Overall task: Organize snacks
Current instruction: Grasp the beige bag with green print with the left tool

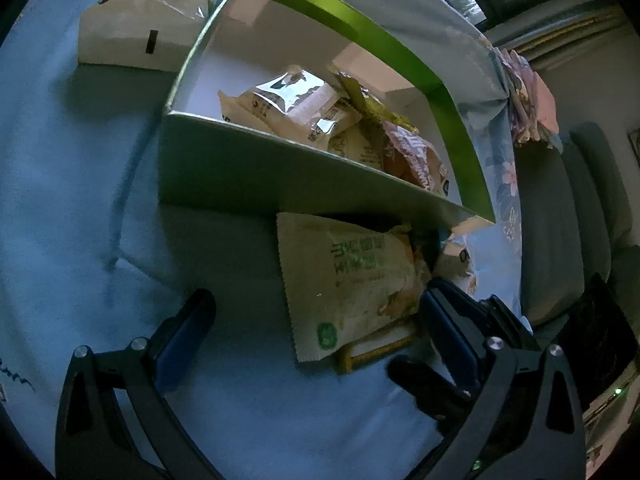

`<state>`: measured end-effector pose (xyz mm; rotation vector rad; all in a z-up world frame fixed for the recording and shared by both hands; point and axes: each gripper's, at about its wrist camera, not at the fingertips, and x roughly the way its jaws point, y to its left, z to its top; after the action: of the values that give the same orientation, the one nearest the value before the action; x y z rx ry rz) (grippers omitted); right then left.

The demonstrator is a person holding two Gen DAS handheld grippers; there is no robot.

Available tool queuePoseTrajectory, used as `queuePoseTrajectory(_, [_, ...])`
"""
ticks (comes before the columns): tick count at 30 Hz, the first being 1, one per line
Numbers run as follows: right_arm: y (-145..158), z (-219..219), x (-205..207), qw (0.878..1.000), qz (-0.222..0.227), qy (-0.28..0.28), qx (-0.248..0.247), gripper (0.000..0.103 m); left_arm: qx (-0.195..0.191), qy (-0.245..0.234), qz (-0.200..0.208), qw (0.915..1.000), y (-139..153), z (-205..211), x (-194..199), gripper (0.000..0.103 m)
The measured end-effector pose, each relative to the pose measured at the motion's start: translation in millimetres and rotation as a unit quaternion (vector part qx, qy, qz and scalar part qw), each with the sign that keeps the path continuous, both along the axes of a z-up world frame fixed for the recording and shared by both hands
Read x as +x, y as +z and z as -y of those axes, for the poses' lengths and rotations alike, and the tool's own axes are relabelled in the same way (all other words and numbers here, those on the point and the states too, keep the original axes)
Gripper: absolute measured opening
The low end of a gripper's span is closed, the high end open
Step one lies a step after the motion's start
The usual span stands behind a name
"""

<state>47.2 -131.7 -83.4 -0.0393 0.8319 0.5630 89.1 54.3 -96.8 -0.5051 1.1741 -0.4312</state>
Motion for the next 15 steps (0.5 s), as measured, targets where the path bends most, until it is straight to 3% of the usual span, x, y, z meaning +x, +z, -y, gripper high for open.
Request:
queuePoseTrajectory(4, [-4, -9, 7, 1.000, -0.002, 0.013, -0.016, 0.072, -0.008, -0.006, 0.004, 0.9999, 1, 5, 2, 0.099])
queuePoseTrajectory(10, [-13, -11, 15, 0.999, -0.018, 0.014, -0.022, 0.057, -0.006, -0.017, 0.005, 0.9998, -1, 11, 4, 0.090])
queuePoseTrajectory(12, [-15, -10, 13, 1.000, -0.016, 0.012, -0.022, 0.055, -0.012, -0.014, 0.004, 0.9998, -2, 9, 5, 0.084])
queuePoseTrajectory(14, [-15, -10, 13, 1.000, -0.015, 0.011, -0.022, 0.046, -0.020, -0.011, -0.002, 0.9997, -4, 7, 6, 0.071])
queuePoseTrajectory(15, [-15, -10, 13, 1.000, -0.016, 0.011, -0.021, 0.044, -0.021, -0.011, -0.003, 0.9997, -5, 7, 6, 0.070])
